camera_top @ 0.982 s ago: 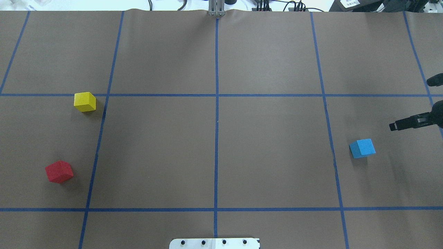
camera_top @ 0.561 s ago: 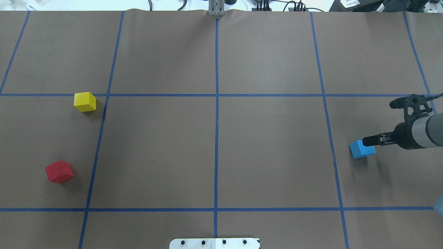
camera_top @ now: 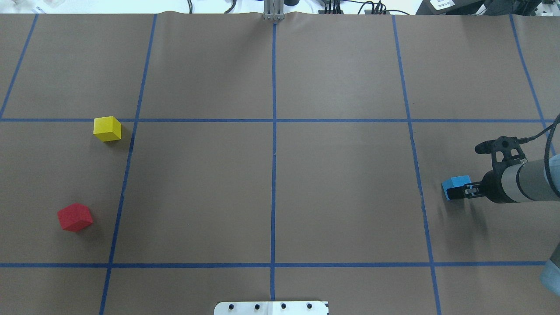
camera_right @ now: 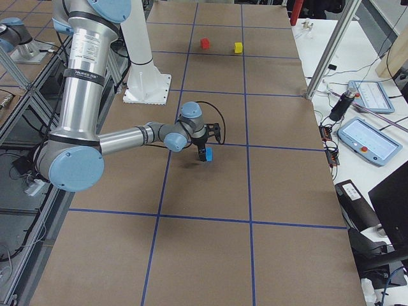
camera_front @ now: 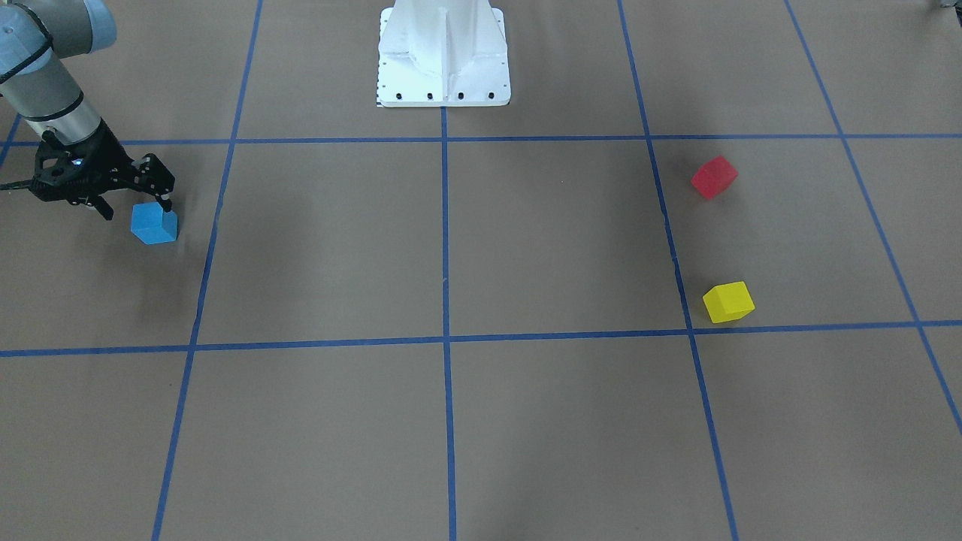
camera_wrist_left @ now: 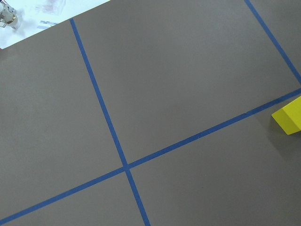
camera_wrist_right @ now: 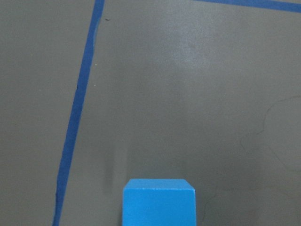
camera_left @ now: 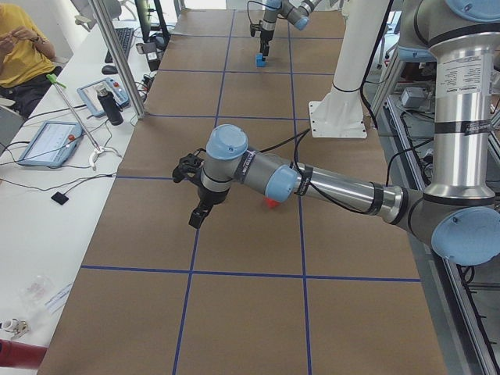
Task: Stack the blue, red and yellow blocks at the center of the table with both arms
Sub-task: 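Reach the right gripper down to the blue cube and grasp it, then carry the blue cube with the right gripper to the table center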
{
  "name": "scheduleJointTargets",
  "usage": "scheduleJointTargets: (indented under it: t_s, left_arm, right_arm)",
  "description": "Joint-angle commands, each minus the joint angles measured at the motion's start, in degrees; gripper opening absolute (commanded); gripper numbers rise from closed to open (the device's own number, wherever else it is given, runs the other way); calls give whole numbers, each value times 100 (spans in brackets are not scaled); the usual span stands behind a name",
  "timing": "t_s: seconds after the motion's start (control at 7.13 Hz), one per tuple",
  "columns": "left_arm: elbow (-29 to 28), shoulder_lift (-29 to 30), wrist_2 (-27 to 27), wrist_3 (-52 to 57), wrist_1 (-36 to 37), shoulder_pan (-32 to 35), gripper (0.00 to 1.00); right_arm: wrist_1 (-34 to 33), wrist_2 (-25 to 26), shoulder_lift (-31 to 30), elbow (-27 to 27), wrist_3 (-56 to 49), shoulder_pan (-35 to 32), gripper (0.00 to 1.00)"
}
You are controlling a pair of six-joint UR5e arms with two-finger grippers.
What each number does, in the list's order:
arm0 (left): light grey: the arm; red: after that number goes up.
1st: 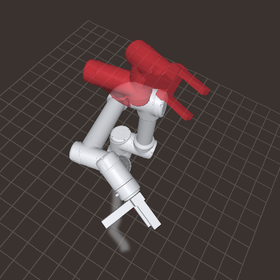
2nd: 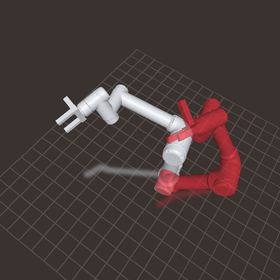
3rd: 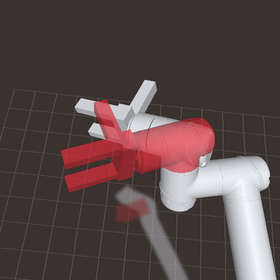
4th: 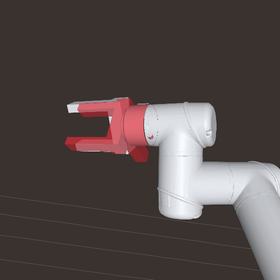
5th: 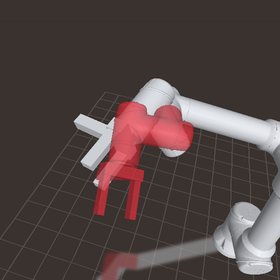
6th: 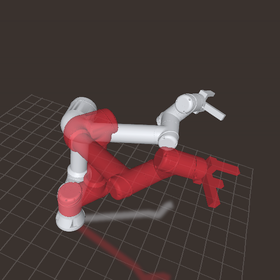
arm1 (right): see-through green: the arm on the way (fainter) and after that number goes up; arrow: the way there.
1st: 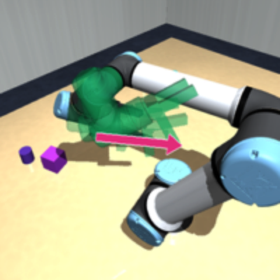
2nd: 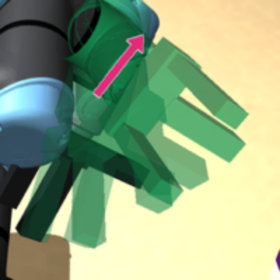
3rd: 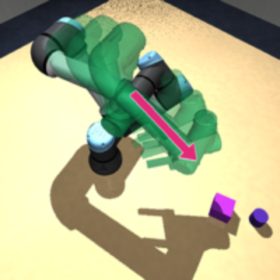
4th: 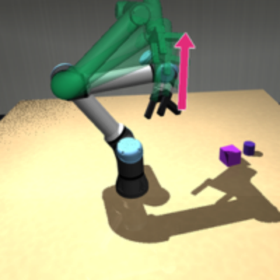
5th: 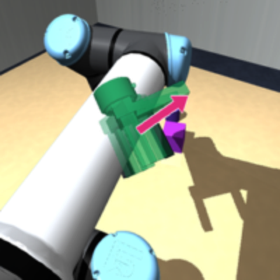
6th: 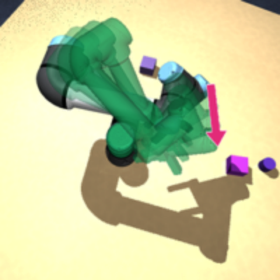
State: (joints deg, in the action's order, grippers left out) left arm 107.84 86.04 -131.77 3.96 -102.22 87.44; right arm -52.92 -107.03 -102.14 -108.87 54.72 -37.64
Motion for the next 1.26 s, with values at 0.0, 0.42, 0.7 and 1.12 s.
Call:
scheduleJointTargets:
  t_s: [0.0,0.42,0.7,1.12]
  left_arm:
    - [0,0,2,0,0,-8,100]
    - [0,0,2,0,-35,1,100]
    - [-35,0,-7,0,-35,1,100]
    - [-61,-9,-7,-9,-35,1,100]
  right_arm:
    - [-7,24,45,32,-66,55,0]
    - [-121,-90,499,-117,-233,-93,0]
    - [-1842,-125,2128,-126,-155,-147,0]
    - [-4093,-81,4627,529,877,176,0]
